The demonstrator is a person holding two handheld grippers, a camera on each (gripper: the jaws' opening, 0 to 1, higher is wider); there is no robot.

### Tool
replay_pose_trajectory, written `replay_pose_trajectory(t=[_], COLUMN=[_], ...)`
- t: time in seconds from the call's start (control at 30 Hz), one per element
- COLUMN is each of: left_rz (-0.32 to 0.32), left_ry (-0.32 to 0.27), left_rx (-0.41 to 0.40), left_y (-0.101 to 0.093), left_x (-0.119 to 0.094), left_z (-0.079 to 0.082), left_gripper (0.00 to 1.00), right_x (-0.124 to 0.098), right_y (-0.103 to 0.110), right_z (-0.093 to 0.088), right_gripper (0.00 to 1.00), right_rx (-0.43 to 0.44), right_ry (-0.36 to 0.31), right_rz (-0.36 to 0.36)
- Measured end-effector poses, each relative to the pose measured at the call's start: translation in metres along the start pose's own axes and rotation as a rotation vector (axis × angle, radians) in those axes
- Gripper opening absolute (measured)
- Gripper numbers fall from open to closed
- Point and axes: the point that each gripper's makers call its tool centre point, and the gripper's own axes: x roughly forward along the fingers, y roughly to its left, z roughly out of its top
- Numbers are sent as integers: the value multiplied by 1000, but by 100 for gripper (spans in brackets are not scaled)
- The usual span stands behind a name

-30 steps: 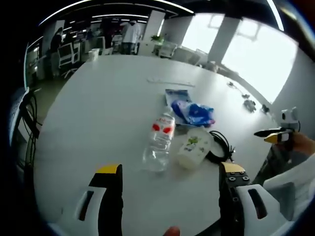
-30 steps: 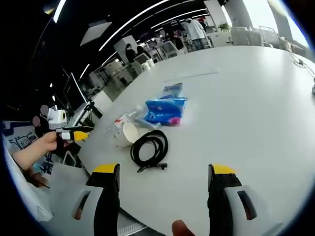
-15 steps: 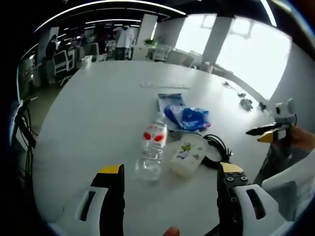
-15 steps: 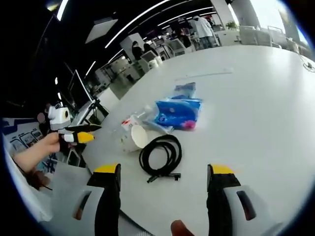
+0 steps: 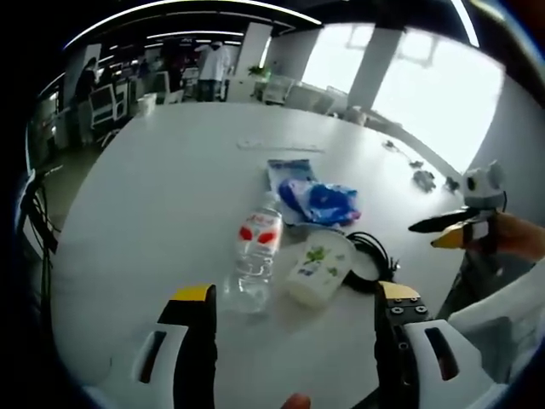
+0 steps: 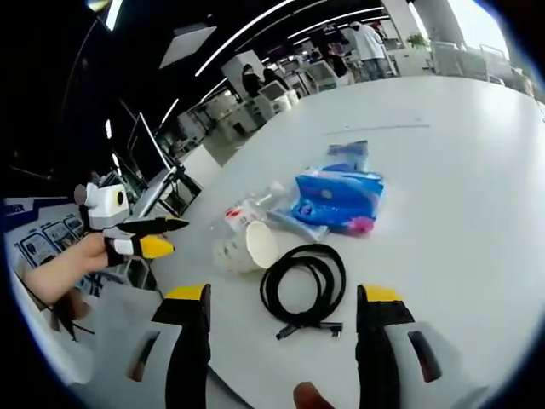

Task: Arrange the tabletop items into an orderly group along one side of the table until the central work area is clear of visible clutter.

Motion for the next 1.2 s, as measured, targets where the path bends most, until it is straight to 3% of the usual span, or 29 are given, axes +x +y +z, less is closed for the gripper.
replay_pose_trajectory(t=[0.8,1.2], left_rz=[-62,-85], left_ry=[12,17], left_rx=[-7,-27], left_y=[-17,-21], left_x=[14,20], left_z=[-5,-8], left_gripper=[66,64], right_x=[48,70], right_y=[30,39], right_z=[28,33], right_gripper=[64,63], right_rx=[17,25], right_ry=[7,27], right_rz=[72,97])
